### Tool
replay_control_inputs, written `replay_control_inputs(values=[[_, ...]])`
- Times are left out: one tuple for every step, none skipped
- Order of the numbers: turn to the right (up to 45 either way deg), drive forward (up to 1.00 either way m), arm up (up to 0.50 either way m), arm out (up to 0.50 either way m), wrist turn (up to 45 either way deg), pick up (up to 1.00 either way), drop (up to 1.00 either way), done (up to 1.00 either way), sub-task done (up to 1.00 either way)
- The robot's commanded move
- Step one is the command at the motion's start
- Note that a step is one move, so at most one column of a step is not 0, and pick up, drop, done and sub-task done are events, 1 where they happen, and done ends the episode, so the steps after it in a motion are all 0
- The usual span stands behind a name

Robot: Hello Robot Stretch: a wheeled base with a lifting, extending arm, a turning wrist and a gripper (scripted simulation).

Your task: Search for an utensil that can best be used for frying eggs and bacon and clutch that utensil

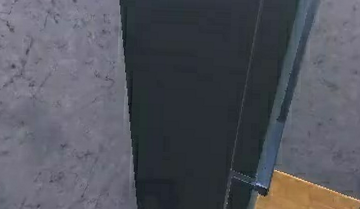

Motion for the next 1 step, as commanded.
replay_control_inputs(values=[[45.0, 0.0, 0.0, 0.0, 0.0, 0.0, 0.0, 0.0, 0.0]])
